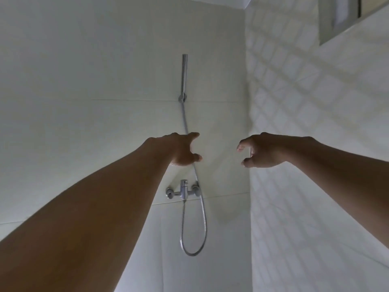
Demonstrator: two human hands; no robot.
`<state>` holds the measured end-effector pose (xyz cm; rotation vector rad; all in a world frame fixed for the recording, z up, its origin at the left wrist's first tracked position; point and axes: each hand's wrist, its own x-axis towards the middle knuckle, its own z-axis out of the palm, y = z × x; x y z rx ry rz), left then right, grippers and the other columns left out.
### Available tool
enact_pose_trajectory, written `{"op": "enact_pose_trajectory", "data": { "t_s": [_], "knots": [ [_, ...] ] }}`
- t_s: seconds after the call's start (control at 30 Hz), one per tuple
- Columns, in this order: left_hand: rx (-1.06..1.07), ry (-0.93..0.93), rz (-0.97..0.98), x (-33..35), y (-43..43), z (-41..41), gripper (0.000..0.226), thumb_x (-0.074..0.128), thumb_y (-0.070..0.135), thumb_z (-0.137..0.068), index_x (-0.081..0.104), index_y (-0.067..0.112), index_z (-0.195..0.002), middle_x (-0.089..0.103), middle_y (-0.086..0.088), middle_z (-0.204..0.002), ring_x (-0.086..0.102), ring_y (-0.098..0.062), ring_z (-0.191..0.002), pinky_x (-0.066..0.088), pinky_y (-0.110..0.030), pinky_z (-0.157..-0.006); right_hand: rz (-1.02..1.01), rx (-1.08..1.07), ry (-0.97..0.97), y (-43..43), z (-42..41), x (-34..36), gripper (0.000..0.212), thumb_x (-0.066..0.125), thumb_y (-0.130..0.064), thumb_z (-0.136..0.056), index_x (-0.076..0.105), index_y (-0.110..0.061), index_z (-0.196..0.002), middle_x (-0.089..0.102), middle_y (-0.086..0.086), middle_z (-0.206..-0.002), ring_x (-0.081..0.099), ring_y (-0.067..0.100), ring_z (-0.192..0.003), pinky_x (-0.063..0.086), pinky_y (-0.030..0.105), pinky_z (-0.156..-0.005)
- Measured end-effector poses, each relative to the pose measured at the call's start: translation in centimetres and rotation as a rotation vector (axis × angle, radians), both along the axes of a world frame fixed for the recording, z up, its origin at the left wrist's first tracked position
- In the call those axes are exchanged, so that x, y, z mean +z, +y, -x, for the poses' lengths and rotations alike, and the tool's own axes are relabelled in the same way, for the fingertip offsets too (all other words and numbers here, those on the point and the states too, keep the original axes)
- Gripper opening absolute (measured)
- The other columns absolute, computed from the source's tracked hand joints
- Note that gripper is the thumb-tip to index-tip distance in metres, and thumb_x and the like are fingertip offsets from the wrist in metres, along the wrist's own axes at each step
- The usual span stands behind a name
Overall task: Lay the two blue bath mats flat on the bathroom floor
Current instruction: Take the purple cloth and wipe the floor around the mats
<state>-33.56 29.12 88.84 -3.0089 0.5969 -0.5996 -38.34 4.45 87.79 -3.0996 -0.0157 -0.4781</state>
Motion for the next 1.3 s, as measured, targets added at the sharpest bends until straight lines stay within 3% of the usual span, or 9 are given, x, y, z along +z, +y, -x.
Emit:
{"op": "enact_pose_trajectory", "data": {
  "t_s": [0.33, 0.57, 0.73, 1.07, 1.17, 1.3],
  "knots": [
    [-0.2, 0.051, 0.009, -0.1, -12.7, 2.7, 0.089, 0.054, 0.07, -0.088, 0.002, 0.049, -0.157, 0.041, -0.007, -0.158, 0.049, -0.033, -0.137, 0.04, -0.053, -0.11, 0.095, -0.371, 0.048, -10.5, 10.2, 2.7, 0.06, 0.065, -0.058, -0.082, 0.049, -0.041, -0.137, 0.059, -0.002, -0.126, 0.059, 0.025, -0.113, 0.049, 0.043, -0.099],
    [-0.514, 0.028, -0.045, 0.8, -22.4, 6.7, 0.085, 0.053, 0.069, -0.091, 0.006, 0.047, -0.159, 0.034, -0.003, -0.162, 0.04, -0.029, -0.144, 0.036, -0.051, -0.114, 0.074, -0.676, 0.066, -14.2, 19.2, 2.5, 0.058, 0.064, -0.056, -0.085, 0.048, -0.04, -0.138, 0.059, -0.002, -0.124, 0.059, 0.025, -0.114, 0.049, 0.042, -0.1],
    [-0.858, 0.006, -0.056, 0.2, -28.6, 12.4, 0.084, 0.051, 0.07, -0.09, 0.006, 0.049, -0.158, 0.034, -0.003, -0.162, 0.042, -0.028, -0.143, 0.037, -0.05, -0.111, 0.07, -0.998, 0.094, -13.6, 29.0, 2.2, 0.056, 0.064, -0.053, -0.086, 0.049, -0.038, -0.138, 0.058, -0.001, -0.123, 0.059, 0.024, -0.113, 0.049, 0.04, -0.099],
    [-1.54, 0.007, -0.136, -2.0, -30.3, 33.0, 0.078, 0.052, 0.072, -0.088, 0.026, 0.043, -0.156, 0.032, 0.004, -0.162, 0.039, -0.024, -0.145, 0.035, -0.05, -0.113, 0.001, -1.576, 0.134, 0.7, 50.1, 0.1, 0.049, 0.065, -0.052, -0.085, 0.055, -0.036, -0.131, 0.058, -0.005, -0.111, 0.061, 0.022, -0.108, 0.051, 0.04, -0.095],
    [-1.772, 0.021, -0.128, -2.5, -27.9, 41.5, 0.079, 0.052, 0.073, -0.087, 0.027, 0.043, -0.156, 0.035, 0.004, -0.161, 0.038, -0.023, -0.145, 0.036, -0.052, -0.114, 0.022, -1.758, 0.169, 7.8, 56.3, 0.4, 0.048, 0.063, -0.051, -0.088, 0.053, -0.037, -0.132, 0.054, -0.008, -0.109, 0.055, 0.022, -0.119, 0.047, 0.038, -0.089],
    [-2.097, 0.071, -0.134, -3.4, -21.4, 52.9, 0.078, 0.053, 0.072, -0.086, 0.029, 0.043, -0.155, 0.047, 0.006, -0.153, 0.04, -0.021, -0.143, 0.038, -0.05, -0.113, 0.044, -1.992, 0.174, 18.5, 63.9, 1.2, 0.047, 0.063, -0.049, -0.089, 0.055, -0.033, -0.133, 0.056, -0.007, -0.106, 0.056, 0.023, -0.118, 0.046, 0.037, -0.088]
  ]
}}
